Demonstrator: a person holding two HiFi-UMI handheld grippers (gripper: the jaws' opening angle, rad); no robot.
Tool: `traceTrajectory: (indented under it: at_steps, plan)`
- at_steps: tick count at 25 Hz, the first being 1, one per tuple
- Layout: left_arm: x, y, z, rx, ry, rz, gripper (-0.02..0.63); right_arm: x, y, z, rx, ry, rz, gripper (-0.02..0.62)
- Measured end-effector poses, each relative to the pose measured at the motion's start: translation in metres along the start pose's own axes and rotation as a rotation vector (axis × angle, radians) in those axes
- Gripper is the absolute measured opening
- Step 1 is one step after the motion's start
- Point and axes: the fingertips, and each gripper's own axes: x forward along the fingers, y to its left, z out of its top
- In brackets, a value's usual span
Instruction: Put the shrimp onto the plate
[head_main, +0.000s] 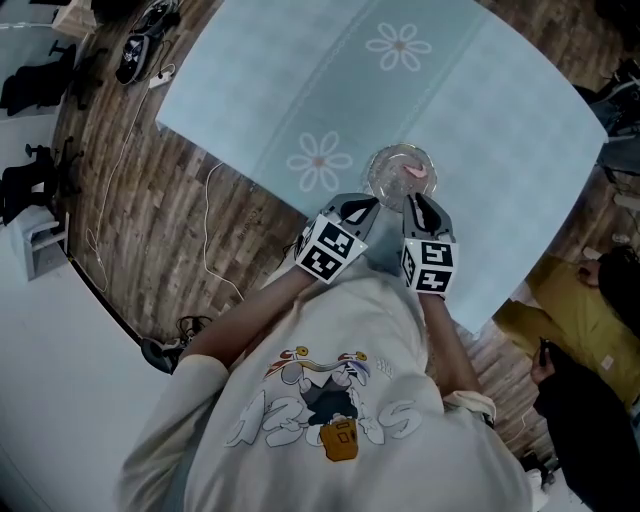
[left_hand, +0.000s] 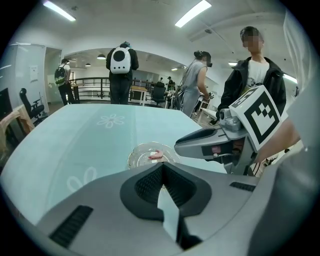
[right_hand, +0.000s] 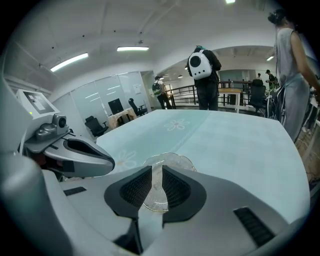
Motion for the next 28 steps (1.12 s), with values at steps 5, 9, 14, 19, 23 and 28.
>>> traceTrajectory:
  at_steps: [5, 9, 14, 19, 23, 28]
  plan:
    - [-0.016, -0.007, 0.012, 0.019, -0.03, 0.028, 0.003, -0.023, 0.007, 0.004, -0.009, -0.04, 0.009, 0.08]
    - [-0.027, -0.022, 0.017, 0.016, -0.052, 0.039, 0.003, -0.049, 0.014, 0.009, -0.026, -0.08, 0.015, 0.078]
    - [-0.036, -0.046, 0.032, 0.024, -0.109, 0.051, 0.003, -0.078, 0.019, 0.024, -0.045, -0.141, 0.035, 0.077]
    - [-0.056, -0.06, 0.054, 0.017, -0.184, 0.086, 0.003, -0.108, 0.028, 0.039, -0.071, -0.187, 0.066, 0.075]
    - [-0.077, -0.071, 0.074, 0.014, -0.257, 0.104, 0.003, -0.13, 0.036, 0.05, -0.1, -0.223, 0.09, 0.075]
    - [-0.105, -0.096, 0.086, 0.023, -0.332, 0.129, 0.003, -0.165, 0.051, 0.052, -0.12, -0.275, 0.11, 0.07]
